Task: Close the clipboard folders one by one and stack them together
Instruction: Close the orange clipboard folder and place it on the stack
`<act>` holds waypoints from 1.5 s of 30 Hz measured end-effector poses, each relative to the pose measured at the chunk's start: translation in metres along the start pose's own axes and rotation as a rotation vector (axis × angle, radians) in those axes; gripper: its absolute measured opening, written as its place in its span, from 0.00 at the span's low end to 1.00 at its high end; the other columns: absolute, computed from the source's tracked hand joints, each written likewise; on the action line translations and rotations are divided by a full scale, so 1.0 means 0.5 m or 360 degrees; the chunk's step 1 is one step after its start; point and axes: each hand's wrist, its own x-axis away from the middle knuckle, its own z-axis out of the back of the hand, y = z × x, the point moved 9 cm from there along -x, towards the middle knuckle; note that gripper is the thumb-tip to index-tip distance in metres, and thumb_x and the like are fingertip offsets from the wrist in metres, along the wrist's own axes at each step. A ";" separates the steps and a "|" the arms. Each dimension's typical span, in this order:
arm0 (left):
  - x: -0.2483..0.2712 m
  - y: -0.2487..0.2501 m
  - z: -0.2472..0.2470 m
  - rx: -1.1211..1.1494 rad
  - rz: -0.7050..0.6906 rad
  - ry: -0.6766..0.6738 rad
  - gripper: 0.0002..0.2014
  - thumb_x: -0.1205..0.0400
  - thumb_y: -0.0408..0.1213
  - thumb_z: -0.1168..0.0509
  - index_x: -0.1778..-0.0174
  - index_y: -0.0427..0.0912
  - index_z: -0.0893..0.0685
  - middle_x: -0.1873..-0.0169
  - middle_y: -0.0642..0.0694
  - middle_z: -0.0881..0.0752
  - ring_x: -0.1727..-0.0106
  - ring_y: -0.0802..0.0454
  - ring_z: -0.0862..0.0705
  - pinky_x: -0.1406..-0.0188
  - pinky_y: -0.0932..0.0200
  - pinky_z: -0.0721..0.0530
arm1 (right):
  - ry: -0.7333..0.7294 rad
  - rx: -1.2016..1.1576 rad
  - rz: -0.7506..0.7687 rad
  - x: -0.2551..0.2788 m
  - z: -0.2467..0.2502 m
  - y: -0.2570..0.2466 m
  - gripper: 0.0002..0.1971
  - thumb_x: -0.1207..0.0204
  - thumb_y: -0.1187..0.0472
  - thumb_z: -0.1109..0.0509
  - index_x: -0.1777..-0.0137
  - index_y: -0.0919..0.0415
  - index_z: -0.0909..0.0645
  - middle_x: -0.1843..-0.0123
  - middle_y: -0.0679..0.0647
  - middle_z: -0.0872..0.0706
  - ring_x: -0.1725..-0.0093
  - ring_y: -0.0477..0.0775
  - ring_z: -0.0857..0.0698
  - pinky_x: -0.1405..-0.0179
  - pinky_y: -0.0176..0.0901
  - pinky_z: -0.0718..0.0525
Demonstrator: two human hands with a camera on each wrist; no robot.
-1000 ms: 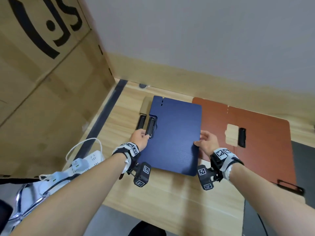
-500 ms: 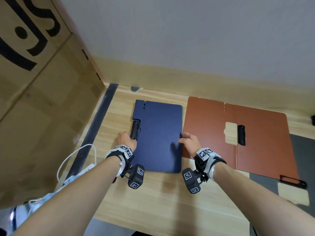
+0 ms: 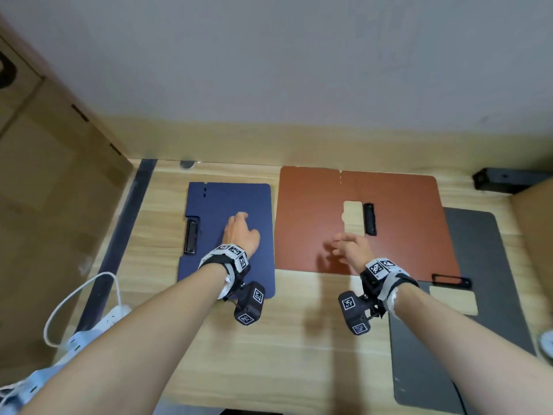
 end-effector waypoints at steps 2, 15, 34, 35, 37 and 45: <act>0.007 0.048 -0.045 -0.0006 -0.0059 -0.0066 0.26 0.20 0.32 0.38 0.24 0.42 0.30 0.26 0.43 0.26 0.27 0.42 0.24 0.33 0.49 0.23 | 0.0069 -0.0026 -0.0043 -0.004 0.073 0.023 0.09 0.23 0.69 0.34 0.45 0.62 0.18 0.51 0.59 0.12 0.62 0.50 0.17 0.58 0.43 0.18; 0.036 0.248 -0.327 -0.0179 -0.0237 -0.0432 0.21 0.20 0.31 0.39 0.29 0.40 0.24 0.33 0.41 0.19 0.31 0.42 0.21 0.30 0.49 0.24 | 0.0581 0.0011 -0.0064 -0.031 0.453 0.125 0.09 0.24 0.70 0.37 0.57 0.56 0.19 0.49 0.56 0.10 0.56 0.54 0.13 0.53 0.39 0.13; 0.016 0.348 -0.472 -0.0324 -0.0406 -0.0651 0.16 0.19 0.27 0.43 0.45 0.40 0.11 0.40 0.41 0.21 0.36 0.41 0.21 0.31 0.51 0.24 | 0.0724 -0.0004 -0.0292 -0.144 0.579 0.165 0.11 0.31 0.51 0.26 0.53 0.55 0.17 0.50 0.58 0.12 0.48 0.61 0.15 0.41 0.50 0.20; 0.018 0.349 -0.473 -0.0355 -0.0406 -0.0670 0.16 0.19 0.28 0.43 0.44 0.40 0.12 0.39 0.40 0.21 0.35 0.40 0.22 0.30 0.50 0.25 | 0.0757 -0.0015 -0.0278 -0.141 0.584 0.164 0.11 0.30 0.50 0.27 0.54 0.56 0.17 0.52 0.58 0.12 0.50 0.61 0.15 0.42 0.49 0.21; 0.028 0.349 -0.471 -0.0401 -0.0405 -0.0710 0.16 0.18 0.29 0.43 0.41 0.43 0.13 0.38 0.41 0.23 0.32 0.41 0.25 0.28 0.50 0.28 | 0.0776 -0.0041 -0.0228 -0.137 0.587 0.161 0.08 0.27 0.54 0.29 0.54 0.57 0.17 0.52 0.57 0.14 0.50 0.59 0.17 0.40 0.49 0.22; 0.096 0.359 -0.476 -0.0501 -0.0535 -0.0849 0.21 0.17 0.32 0.41 0.27 0.42 0.21 0.34 0.42 0.27 0.28 0.42 0.32 0.25 0.52 0.35 | 0.0585 -0.0209 -0.0184 -0.111 0.601 0.179 0.11 0.31 0.68 0.29 0.49 0.60 0.13 0.59 0.54 0.11 0.56 0.56 0.14 0.55 0.43 0.16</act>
